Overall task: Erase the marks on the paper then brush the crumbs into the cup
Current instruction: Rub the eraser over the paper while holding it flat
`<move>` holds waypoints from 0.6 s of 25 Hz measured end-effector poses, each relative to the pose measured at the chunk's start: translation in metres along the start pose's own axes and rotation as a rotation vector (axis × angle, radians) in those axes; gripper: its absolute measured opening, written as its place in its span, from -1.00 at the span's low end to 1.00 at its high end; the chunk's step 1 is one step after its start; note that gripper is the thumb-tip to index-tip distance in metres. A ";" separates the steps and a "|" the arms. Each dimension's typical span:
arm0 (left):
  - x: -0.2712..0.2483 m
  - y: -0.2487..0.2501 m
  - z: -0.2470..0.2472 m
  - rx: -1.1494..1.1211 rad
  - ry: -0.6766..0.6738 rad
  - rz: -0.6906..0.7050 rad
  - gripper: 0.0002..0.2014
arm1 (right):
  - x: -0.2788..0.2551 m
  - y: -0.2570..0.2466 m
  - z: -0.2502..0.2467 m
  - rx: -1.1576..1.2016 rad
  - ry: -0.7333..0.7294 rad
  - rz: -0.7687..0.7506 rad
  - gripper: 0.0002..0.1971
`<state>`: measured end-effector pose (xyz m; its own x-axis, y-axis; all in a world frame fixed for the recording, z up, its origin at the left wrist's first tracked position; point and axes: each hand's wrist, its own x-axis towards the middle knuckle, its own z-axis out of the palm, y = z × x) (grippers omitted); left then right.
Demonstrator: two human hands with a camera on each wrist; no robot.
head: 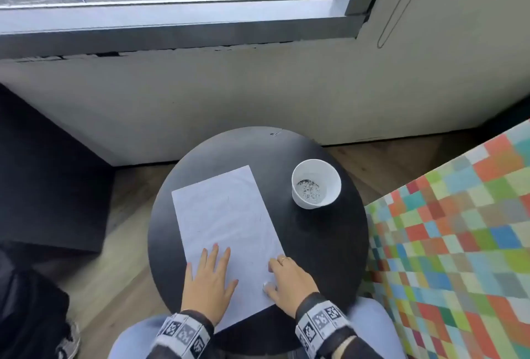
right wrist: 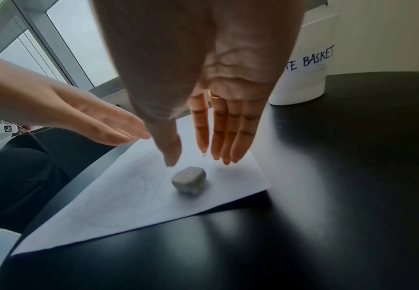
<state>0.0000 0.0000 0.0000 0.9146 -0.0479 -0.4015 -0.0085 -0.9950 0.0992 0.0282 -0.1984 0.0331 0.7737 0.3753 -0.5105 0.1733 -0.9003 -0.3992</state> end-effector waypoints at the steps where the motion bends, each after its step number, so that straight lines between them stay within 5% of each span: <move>1: 0.004 0.003 0.004 -0.032 -0.012 0.000 -0.38 | 0.002 0.000 0.004 -0.010 -0.018 0.000 -0.70; 4: 0.007 0.009 0.023 -0.049 -0.124 0.016 -0.28 | 0.008 0.007 0.016 -0.026 0.022 -0.042 -0.77; 10: -0.001 0.022 0.021 0.042 0.046 0.002 -0.25 | 0.006 0.019 0.041 0.069 0.265 -0.170 -0.80; 15: -0.011 0.026 0.030 0.059 -0.006 -0.046 -0.20 | 0.000 0.023 0.060 0.352 0.431 -0.149 -0.81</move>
<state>-0.0221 -0.0282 -0.0202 0.9122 -0.0026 -0.4097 0.0090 -0.9996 0.0265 -0.0045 -0.2058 -0.0213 0.9479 0.3017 -0.1021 0.1430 -0.6895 -0.7101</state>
